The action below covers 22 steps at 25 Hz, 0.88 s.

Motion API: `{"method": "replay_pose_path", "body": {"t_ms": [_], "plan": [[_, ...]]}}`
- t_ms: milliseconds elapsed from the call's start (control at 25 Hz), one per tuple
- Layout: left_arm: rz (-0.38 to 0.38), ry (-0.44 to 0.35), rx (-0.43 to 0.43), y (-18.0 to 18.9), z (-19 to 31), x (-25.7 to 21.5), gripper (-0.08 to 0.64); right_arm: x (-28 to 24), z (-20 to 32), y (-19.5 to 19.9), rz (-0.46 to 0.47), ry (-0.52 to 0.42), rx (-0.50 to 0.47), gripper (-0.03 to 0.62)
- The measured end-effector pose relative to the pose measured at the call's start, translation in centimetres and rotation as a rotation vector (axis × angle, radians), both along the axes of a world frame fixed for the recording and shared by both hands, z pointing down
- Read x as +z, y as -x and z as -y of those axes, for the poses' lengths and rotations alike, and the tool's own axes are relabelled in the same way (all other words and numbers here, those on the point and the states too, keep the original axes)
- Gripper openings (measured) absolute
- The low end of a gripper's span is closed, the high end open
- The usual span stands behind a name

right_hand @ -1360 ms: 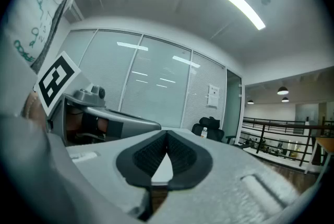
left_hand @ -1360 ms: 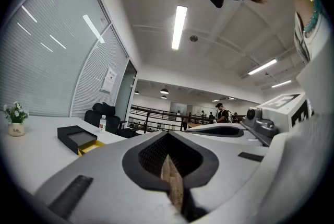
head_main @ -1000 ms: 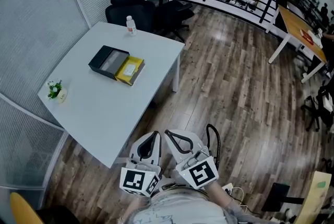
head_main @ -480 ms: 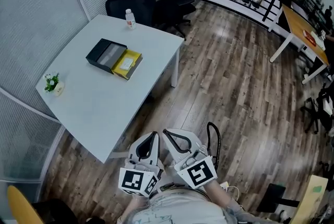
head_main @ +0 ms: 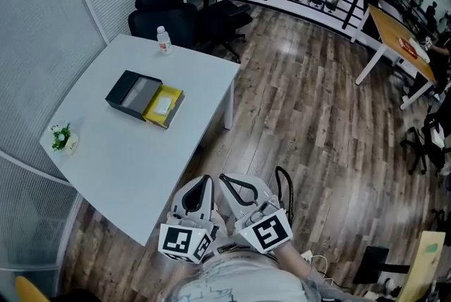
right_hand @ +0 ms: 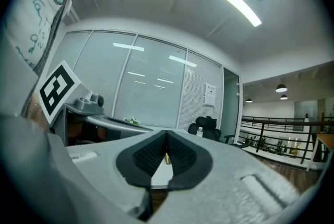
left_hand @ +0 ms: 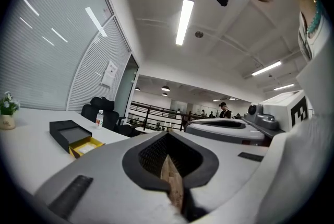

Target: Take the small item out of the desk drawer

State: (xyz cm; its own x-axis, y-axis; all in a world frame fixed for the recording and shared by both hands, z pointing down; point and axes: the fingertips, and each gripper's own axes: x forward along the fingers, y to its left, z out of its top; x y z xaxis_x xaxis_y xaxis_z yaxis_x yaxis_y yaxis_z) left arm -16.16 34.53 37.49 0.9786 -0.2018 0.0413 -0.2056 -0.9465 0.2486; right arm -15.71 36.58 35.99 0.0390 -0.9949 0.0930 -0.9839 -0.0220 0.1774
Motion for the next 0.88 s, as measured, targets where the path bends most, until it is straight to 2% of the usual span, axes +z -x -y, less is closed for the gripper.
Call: {"method": "replay_pose_path", "body": {"t_ms": [200,400,600,880], "plan": [[-0.021,-0.012,0.042,-3.0,4.1,-0.5,-0.003,-0.7,3.8,-2.7,0.001,-0.016,0.03,0.003],[-0.005,-0.008,0.071,-5.6,6.6,0.8,-0.003,0.0,6.4,-5.2,-0.006,-0.008,0.067,0.003],[-0.003,0.004,0.086,-7.1,8.8,1.2,-0.003,0.3,8.5,-6.6,-0.04,0.016,0.089,0.003],[-0.001,0.008,0.098,-8.0,11.5,1.5,-0.003,0.4,11.7,-7.2,-0.037,0.017,0.084,0.003]]}}
